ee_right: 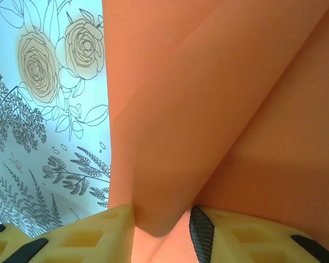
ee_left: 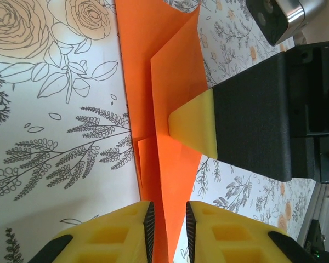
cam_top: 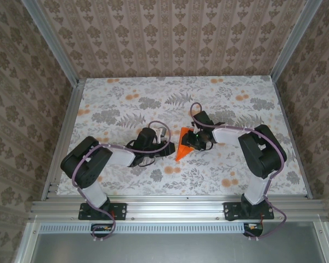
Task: Fold a paper plane with a square sheet of paper (pick it up from the middle)
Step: Fourth fold the wing at the center of the table.
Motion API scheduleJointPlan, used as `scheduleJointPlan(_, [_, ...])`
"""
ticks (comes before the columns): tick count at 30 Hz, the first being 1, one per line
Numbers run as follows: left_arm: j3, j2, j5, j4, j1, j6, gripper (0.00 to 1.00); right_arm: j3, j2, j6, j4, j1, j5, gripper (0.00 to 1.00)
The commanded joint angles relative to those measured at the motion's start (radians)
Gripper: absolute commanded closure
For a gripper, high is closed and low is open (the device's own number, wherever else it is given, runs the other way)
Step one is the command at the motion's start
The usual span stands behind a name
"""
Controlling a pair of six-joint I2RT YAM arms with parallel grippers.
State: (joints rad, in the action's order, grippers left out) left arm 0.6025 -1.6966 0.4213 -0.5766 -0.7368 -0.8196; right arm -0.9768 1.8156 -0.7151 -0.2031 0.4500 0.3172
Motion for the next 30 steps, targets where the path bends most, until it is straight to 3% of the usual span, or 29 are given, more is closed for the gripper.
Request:
scheduleJointPlan(1, [0.003,0.017,-0.003,-0.025,0.006,-0.018,0.76,0.042,0.116,0.022,-0.152,0.001,-0.173,0.60])
scheduleJointPlan(16, [0.040,-0.059,0.080,-0.068,-0.001,-0.048,0.80,0.001,0.177,0.063,-0.213,0.022,-0.200,0.55])
scheduleJointPlan(30, [0.043,-0.099,0.133,0.024,-0.042,-0.087,0.78,-0.010,0.190,0.045,-0.214,0.024,-0.194,0.56])
